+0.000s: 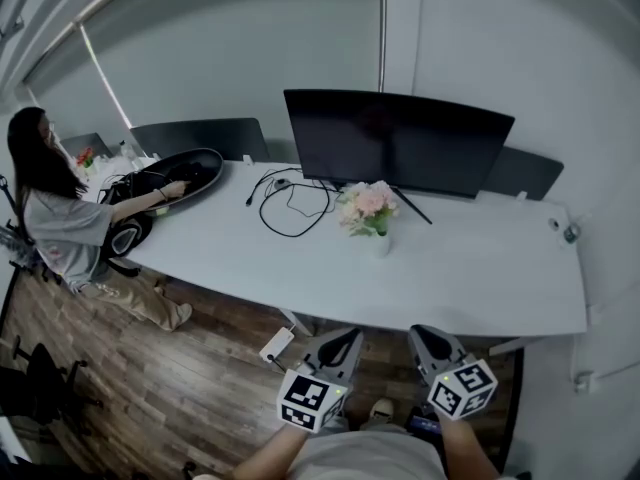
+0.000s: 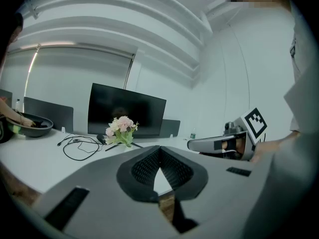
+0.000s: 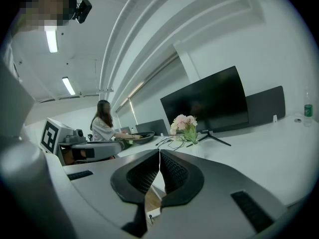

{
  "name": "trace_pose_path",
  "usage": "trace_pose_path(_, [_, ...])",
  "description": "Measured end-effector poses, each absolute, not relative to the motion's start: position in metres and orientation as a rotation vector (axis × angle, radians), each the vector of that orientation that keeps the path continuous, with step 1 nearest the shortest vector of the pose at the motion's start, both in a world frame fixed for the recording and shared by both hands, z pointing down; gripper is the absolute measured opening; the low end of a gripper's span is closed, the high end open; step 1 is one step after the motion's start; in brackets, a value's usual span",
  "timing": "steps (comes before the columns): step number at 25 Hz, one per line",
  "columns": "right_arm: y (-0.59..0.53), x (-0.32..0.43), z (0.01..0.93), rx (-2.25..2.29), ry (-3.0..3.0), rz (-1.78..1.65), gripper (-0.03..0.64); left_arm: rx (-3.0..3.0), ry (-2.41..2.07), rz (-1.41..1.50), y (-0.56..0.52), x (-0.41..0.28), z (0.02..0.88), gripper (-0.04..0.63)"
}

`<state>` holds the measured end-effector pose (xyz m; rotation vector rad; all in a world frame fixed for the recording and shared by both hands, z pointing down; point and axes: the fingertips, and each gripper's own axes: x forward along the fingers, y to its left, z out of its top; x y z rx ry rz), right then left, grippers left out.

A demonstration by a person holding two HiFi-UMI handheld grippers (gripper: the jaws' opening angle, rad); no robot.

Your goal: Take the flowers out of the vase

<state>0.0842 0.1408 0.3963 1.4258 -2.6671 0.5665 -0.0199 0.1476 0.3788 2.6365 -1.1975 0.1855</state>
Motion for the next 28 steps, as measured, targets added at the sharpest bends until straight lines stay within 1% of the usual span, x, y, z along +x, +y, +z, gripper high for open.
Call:
trace_pose_path(14, [0.148,0.057,0.392,1.578,-2.605,0.546,0.032,2.683,-1.112,0.19,0.154,-0.056,0.382,0.003])
trace_pose_path(21, [0.146,0.06,0.4,1.605,-2.588,0.573,0.032,2.681,-1.088,0.19,0.151,-0.056,0.386,0.003])
trace_pose_path(28, [0.121,0.062,0.407,1.58,-2.606,0.587,0.032,2.663,-1.101,0.202,0.13,-0.053,0.393,0.003])
